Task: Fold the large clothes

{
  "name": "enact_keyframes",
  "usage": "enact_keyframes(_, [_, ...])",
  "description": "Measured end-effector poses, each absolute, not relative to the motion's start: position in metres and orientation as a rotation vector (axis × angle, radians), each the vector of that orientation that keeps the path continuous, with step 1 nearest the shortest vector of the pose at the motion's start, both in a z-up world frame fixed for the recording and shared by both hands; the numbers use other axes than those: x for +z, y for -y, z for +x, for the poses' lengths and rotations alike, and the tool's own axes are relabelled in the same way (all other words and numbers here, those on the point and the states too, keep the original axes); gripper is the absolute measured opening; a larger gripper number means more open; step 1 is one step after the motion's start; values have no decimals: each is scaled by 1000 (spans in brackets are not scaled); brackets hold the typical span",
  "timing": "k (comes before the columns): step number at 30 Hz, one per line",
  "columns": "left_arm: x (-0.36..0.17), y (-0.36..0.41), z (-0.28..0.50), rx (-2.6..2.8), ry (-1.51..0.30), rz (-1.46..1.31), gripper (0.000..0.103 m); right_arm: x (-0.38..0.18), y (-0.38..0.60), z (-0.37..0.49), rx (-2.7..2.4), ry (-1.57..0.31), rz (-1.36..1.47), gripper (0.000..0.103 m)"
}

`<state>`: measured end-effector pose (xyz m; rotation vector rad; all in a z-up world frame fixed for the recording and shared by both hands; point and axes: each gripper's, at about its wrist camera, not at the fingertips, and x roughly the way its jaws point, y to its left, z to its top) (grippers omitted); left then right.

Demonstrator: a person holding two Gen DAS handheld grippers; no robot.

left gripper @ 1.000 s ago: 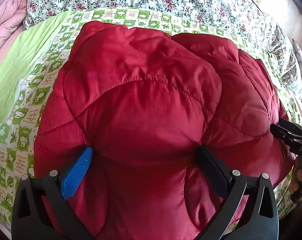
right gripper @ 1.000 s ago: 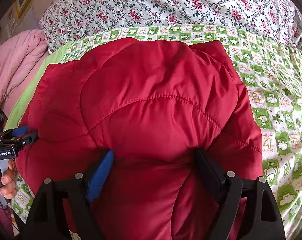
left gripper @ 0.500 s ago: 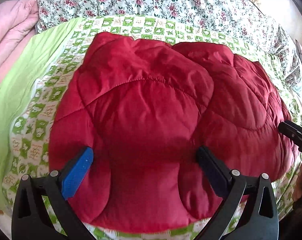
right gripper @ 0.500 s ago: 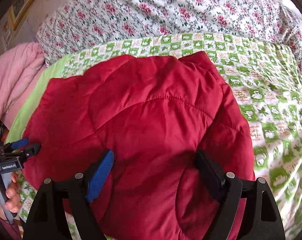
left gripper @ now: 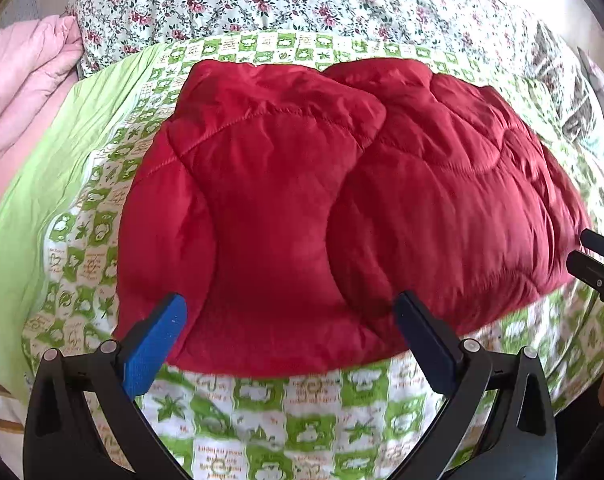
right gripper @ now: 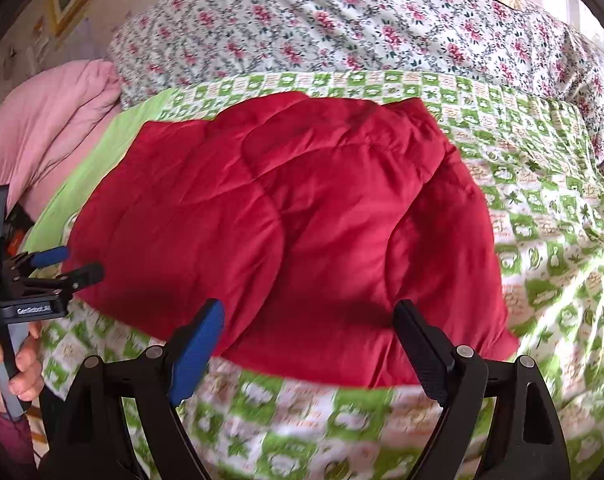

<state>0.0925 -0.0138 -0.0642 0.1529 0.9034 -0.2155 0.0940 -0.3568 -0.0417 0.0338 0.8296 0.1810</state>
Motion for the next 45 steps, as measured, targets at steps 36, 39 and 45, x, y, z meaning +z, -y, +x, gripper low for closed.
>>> enact_keyframes(36, [-26, 20, 24, -132, -763, 430, 103, -3, 326, 16, 265, -778, -178, 97])
enact_keyframes(39, [-17, 15, 34, -105, -736, 450, 103, 7, 326, 20, 278, -771, -207, 97])
enact_keyframes(45, [-16, 11, 67, -73, -760, 454, 103, 10, 334, 47, 283, -790, -189, 99])
